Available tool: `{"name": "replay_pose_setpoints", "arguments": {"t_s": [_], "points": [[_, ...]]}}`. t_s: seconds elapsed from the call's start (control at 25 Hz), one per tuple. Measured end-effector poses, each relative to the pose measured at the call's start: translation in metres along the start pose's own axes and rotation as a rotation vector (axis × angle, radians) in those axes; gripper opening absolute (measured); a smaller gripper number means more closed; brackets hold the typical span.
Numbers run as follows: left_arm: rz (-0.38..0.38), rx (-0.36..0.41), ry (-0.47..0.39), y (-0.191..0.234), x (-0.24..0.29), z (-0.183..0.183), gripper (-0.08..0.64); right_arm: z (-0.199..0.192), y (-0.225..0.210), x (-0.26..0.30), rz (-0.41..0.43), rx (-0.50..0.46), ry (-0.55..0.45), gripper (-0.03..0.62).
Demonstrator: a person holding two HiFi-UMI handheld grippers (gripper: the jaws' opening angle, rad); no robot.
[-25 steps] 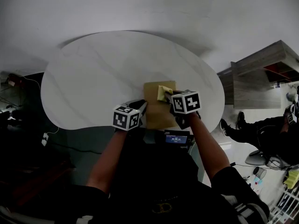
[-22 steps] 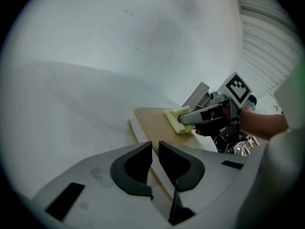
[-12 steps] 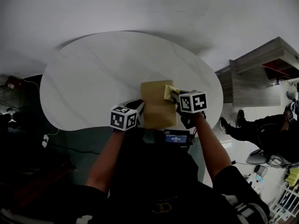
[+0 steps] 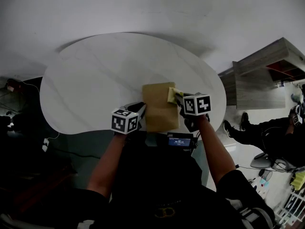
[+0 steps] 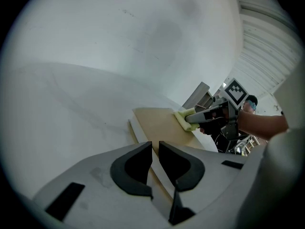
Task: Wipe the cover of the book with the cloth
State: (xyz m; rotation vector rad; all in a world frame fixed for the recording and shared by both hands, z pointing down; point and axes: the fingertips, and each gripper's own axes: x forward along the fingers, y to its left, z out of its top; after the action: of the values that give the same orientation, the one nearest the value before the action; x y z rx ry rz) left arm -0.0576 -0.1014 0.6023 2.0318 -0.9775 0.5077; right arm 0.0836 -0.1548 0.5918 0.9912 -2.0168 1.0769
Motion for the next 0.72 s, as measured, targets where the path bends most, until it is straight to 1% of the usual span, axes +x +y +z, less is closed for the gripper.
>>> {"name": "replay_pose_setpoints", "arguments": {"t_s": [0.16,0.28,0.48,0.72], "points": [[0.0,-0.002,-0.002,0.001,-0.001,0.0,0.048,0.001,0.003,-0.001,-0.005,-0.013,0.007,0.087],[0.0,-0.005,-0.003,0.002,0.0,-0.001,0.048,0.003,0.012,-0.003,0.009,-0.027,0.004,0.087],[-0.001,-0.005,-0.003,0.002,0.001,-0.001,0.048,0.007,0.034,-0.001,0.066,-0.058,0.002,0.087],[-0.001,-0.007,-0.001,0.001,0.0,0.0,0.048,0.001,0.065,0.007,0.135,-0.093,0.042,0.087]]}}
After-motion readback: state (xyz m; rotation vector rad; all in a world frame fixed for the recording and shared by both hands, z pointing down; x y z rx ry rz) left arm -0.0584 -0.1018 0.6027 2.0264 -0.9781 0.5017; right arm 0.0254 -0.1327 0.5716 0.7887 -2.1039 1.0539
